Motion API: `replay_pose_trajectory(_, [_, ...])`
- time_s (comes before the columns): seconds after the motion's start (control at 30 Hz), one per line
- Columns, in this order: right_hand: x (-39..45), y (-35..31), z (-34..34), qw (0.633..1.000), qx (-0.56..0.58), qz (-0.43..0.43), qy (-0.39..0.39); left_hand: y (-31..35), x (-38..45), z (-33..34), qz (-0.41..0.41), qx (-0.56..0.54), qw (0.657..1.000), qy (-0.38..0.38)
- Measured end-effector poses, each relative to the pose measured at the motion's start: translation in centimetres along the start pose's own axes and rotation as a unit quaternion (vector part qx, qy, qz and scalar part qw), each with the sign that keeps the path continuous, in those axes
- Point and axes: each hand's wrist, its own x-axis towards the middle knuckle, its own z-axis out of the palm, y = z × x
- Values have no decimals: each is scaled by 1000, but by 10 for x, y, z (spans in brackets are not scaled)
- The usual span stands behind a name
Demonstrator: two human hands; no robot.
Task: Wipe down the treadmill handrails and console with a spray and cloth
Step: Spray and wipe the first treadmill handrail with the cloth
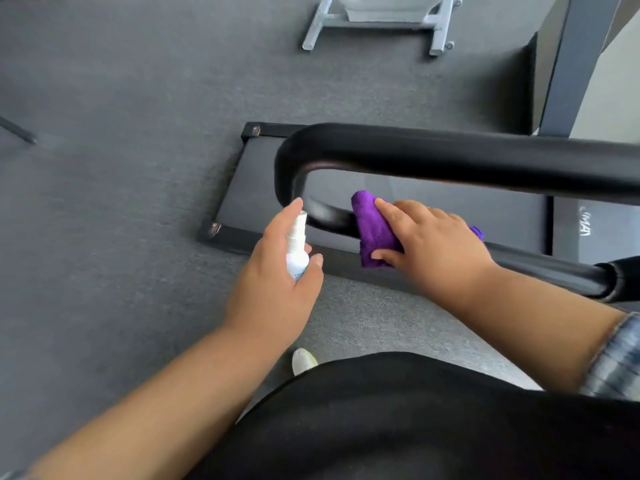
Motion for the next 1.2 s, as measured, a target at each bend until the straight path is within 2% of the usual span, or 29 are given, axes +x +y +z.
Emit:
replay_pose_trajectory(0.17, [34,-44,3,1000,-6,6,2,-8,-3,-12,-7,-15,1000,-5])
replay_pose_trajectory(0.33, [55,-68,2,997,74,19,31,-4,-6,-20,-19,-42,999,-24])
replay_pose_trajectory(0.4, [50,-65,-3,971,219,60,75,-5,-10,-23,-3,-50,998,-28])
replay_pose_trajectory(0.47, [46,-69,-10,899,403,108,131,-9,-15,-25,9,-56,998,-29])
replay_pose_trajectory(0.53, [47,-78,-17,843,495,84,193,-12,-18,-27,20,-57,998,-32])
replay_pose_trajectory(0.6, [50,-90,-20,834,506,49,216,-12,-20,-29,26,-56,998,-31])
replay_pose_trajectory(0.7, [57,-105,-22,844,500,52,189,-15,-21,-34,42,-54,997,-18])
replay_pose_trajectory(0.8, [59,-111,-20,858,480,68,171,-23,-24,-38,49,-54,997,-15])
replay_pose_trajectory(0.87, [60,-111,-20,880,442,75,155,-27,-27,-40,43,-47,998,-19])
replay_pose_trajectory(0.93, [59,-109,-20,926,346,84,122,-27,-29,-41,43,-43,998,-22])
replay_pose_trajectory(1.03, [57,-104,-17,992,103,65,40,-17,-27,-38,45,-49,997,-38])
replay_pose_trajectory(1.1, [58,-98,-16,999,-13,45,11,-10,-25,-33,51,-57,996,-49])
replay_pose_trajectory(1.2, [52,-84,-16,994,-111,14,-6,-2,-26,-26,75,-58,994,-54])
